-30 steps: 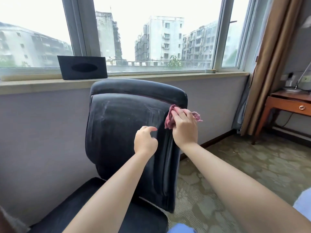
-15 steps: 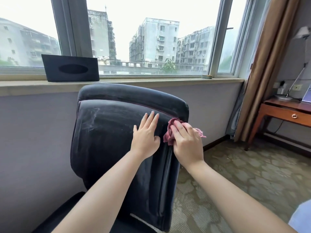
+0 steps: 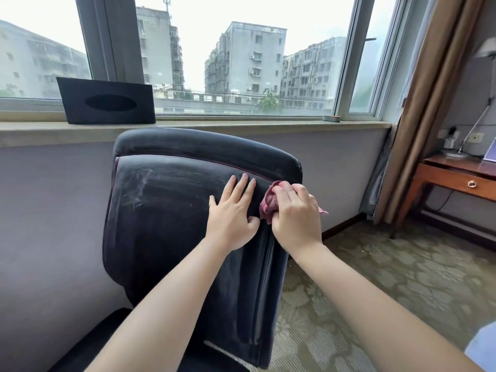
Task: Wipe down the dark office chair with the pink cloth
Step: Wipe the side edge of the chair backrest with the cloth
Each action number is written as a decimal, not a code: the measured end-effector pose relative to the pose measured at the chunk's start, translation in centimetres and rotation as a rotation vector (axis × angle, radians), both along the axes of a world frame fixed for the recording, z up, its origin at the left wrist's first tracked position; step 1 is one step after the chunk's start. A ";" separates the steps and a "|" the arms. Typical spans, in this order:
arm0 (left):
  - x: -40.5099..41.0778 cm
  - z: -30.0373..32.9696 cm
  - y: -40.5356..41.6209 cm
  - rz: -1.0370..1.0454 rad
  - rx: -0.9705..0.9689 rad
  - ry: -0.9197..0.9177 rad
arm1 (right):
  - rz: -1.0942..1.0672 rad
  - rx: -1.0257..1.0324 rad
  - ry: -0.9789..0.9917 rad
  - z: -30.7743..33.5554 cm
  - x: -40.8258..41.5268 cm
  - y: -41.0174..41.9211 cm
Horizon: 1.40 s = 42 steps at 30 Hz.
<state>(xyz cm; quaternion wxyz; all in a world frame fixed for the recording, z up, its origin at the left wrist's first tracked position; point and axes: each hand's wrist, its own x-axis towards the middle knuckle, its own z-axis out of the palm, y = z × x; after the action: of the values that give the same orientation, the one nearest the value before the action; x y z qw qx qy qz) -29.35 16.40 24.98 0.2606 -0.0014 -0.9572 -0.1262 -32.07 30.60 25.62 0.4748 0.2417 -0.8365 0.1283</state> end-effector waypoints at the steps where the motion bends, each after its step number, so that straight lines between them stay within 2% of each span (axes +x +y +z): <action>1: -0.1 0.0 -0.1 0.004 0.005 0.005 | 0.009 -0.007 -0.006 0.2 -0.2 -0.5; 8: -0.4 0.3 -0.7 0.037 -0.022 -0.031 | 0.032 0.102 0.007 0.3 -1.0 -0.1; 16: -0.4 0.1 -0.4 0.032 -0.001 -0.009 | 0.011 0.062 0.011 0.7 -1.0 -0.8; 24: -0.7 0.8 -2.1 0.041 -0.004 -0.045 | 0.034 0.147 -0.005 1.7 -2.5 -1.9; 29: -0.6 0.9 -1.9 0.041 -0.032 -0.058 | -0.012 0.127 0.044 -0.3 -1.6 -0.2; 34: -0.5 0.8 -2.1 0.022 -0.039 -0.037 | 0.006 0.063 -0.003 0.7 -1.8 -2.0; 38: -0.4 1.0 -3.2 0.046 -0.133 -0.098 | 0.016 0.111 -0.024 2.1 -2.5 -4.2; 42: -0.5 0.9 -3.8 0.065 -0.147 -0.169 | 0.009 0.147 0.003 2.0 -2.6 -3.8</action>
<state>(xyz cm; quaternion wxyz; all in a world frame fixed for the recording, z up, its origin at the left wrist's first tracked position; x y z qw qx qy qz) -29.88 12.56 25.89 0.1819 0.0213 -0.9820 -0.0467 -34.69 26.81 27.58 0.4564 0.2800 -0.8418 0.0686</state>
